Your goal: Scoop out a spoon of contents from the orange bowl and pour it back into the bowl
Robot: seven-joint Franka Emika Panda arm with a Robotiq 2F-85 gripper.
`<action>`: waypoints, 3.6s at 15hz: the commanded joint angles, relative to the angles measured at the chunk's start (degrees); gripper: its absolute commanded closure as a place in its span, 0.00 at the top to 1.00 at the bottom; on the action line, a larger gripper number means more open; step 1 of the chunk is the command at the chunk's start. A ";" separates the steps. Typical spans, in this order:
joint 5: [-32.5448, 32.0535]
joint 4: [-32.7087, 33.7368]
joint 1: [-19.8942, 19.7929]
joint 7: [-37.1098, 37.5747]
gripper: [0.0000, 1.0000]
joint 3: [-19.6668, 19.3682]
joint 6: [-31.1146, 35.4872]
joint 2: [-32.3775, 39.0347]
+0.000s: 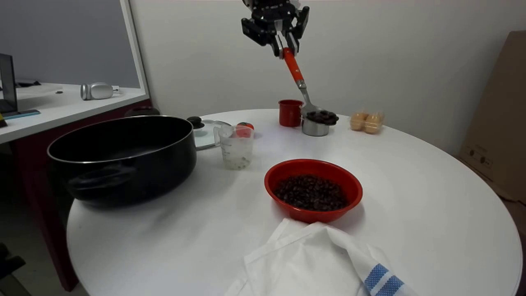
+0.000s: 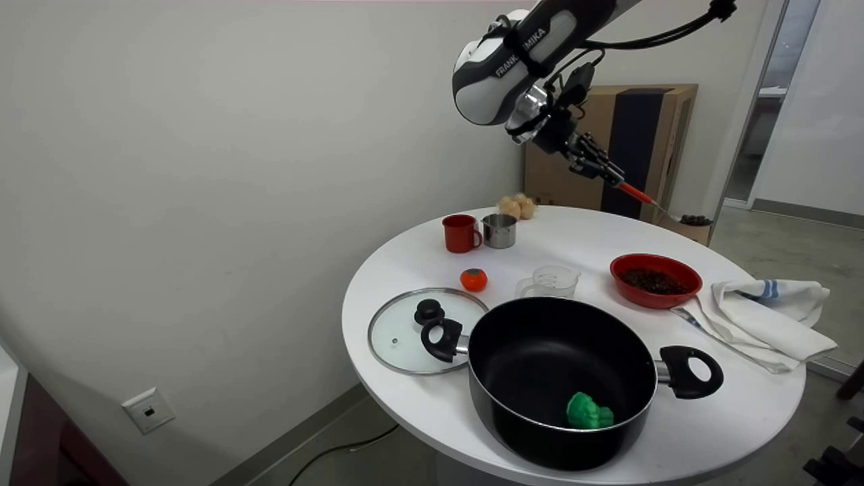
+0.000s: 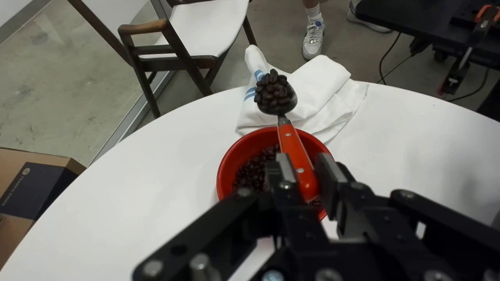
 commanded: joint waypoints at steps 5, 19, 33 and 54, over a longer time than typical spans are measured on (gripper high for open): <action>6.79 10.96 -2.33 -0.76 0.05 0.64 -2.13 7.06; 20.17 19.06 -8.27 0.26 0.05 0.95 3.19 9.32; 21.99 17.76 -10.38 1.78 0.05 1.08 12.45 8.19; 21.40 -2.61 -11.59 10.19 0.05 -1.06 24.34 3.52</action>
